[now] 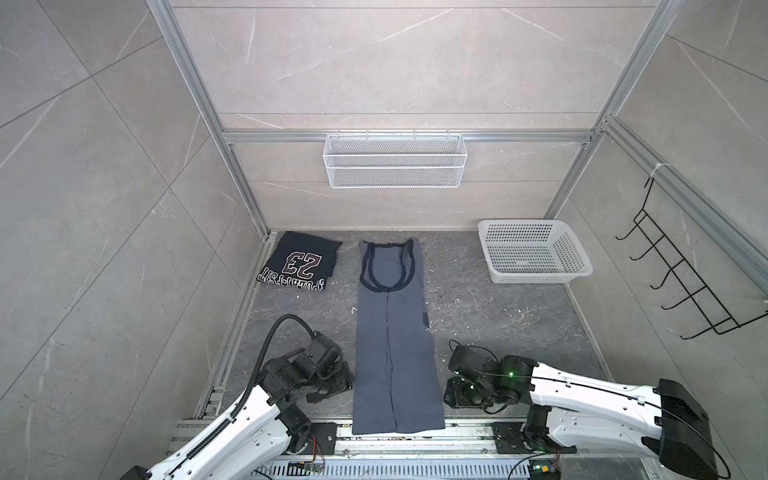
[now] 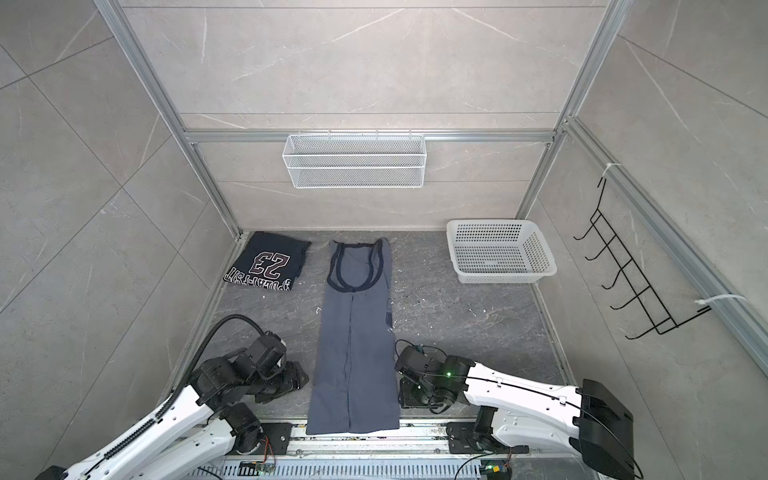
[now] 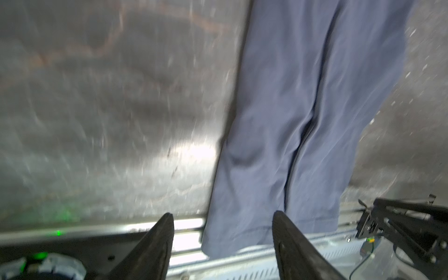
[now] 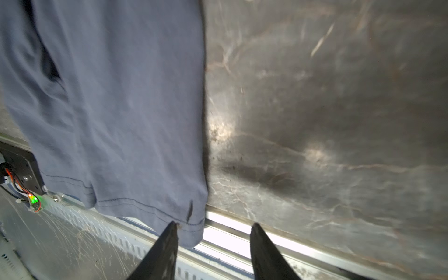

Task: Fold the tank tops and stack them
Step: 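Move both grippers to the near hem and grasp its two corners, then lift the near hem with both grippers and fold it toward the straps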

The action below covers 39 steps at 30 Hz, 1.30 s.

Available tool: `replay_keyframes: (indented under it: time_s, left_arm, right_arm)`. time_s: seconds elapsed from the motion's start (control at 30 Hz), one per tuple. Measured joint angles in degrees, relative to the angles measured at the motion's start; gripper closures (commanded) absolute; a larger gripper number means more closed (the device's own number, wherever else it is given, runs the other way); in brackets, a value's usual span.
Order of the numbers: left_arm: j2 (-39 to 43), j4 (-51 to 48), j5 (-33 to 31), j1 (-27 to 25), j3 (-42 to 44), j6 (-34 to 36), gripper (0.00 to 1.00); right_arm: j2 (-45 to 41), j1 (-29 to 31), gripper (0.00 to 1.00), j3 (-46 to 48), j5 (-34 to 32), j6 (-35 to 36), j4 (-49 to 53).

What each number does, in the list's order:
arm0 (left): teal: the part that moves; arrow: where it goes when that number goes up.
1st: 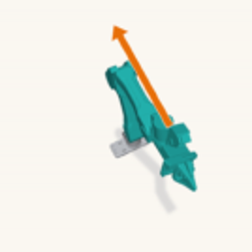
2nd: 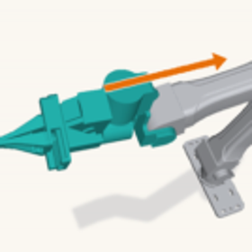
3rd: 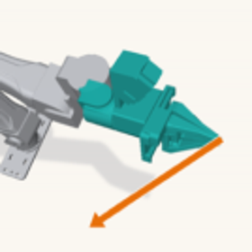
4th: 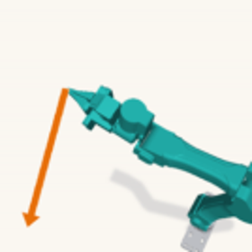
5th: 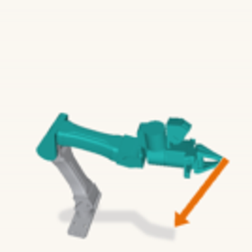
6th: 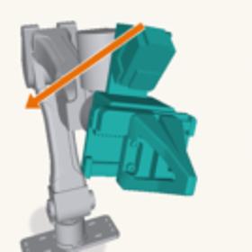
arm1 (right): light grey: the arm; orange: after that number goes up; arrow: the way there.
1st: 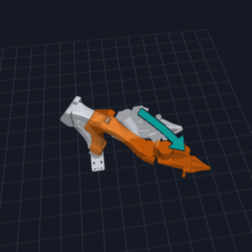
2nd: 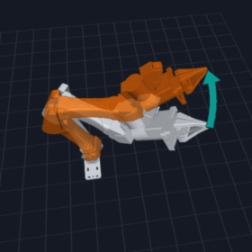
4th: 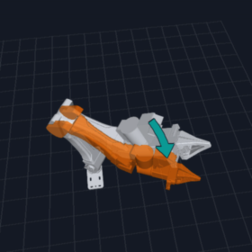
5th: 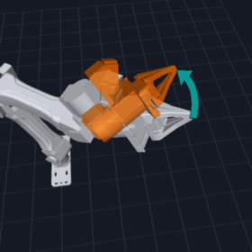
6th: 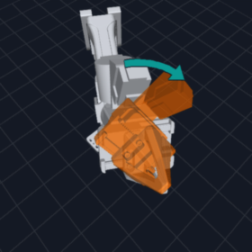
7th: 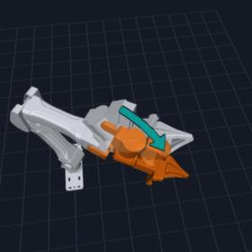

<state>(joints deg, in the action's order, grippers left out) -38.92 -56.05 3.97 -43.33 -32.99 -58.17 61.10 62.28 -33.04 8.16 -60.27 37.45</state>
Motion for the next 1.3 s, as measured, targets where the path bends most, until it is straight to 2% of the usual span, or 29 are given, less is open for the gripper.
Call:
replay_keyframes:
  time_s: [0.13, 0.3, 0.5, 0.67, 0.83, 1.07, 1.13, 1.23, 1.3]
  left_arm:
    - [1.4, -2.1, 1.1, -7.2, 3.8, -6.9, 0.36]
    - [0.3, 0.4, 3.0, -13.2, 7.1, -13.0, 0.35]
    - [1.5, 4.8, 5.7, -16.7, 11.7, -18.0, 0.35]
    - [-2.8, 8.0, 7.1, -19.3, 12.6, -19.7, 0.37]
    - [-5.9, 11.8, 7.8, -20.2, 12.7, -20.6, 0.48]
    - [-10.6, 16.5, 8.6, -21.5, 12.3, -21.0, 0.65]
    - [-12.1, 17.4, 8.7, -21.6, 11.9, -20.9, 0.71]
    - [-15.1, 19.3, 9.8, -21.7, 11.0, -20.8, 0.87]
    - [-17.2, 19.9, 10.1, -21.7, 9.8, -20.3, 0.9]
  right_arm:
    - [0.0, 1.1, 0.52, 3.5, 2.7, -3.3, -5.2]
    - [2.1, 2.2, 0.55, 5.4, 5.2, -6.0, -10.3]
    - [4.6, 3.6, 0.59, 6.2, 7.3, -7.8, -14.1]
    - [5.4, 3.8, 0.63, 6.3, 8.2, -8.6, -15.3]
    - [6.9, 4.4, 0.73, 6.8, 8.9, -9.6, -16.9]
    - [7.1, 4.8, 0.81, 7.1, 8.8, -9.9, -17.2]
    - [7.1, 4.9, 0.83, 7.0, 8.8, -9.8, -17.2]
    - [7.2, 4.9, 0.87, 6.7, 8.8, -9.7, -17.2]
    - [7.2, 4.9, 0.89, 6.1, 8.7, -9.6, -16.7]
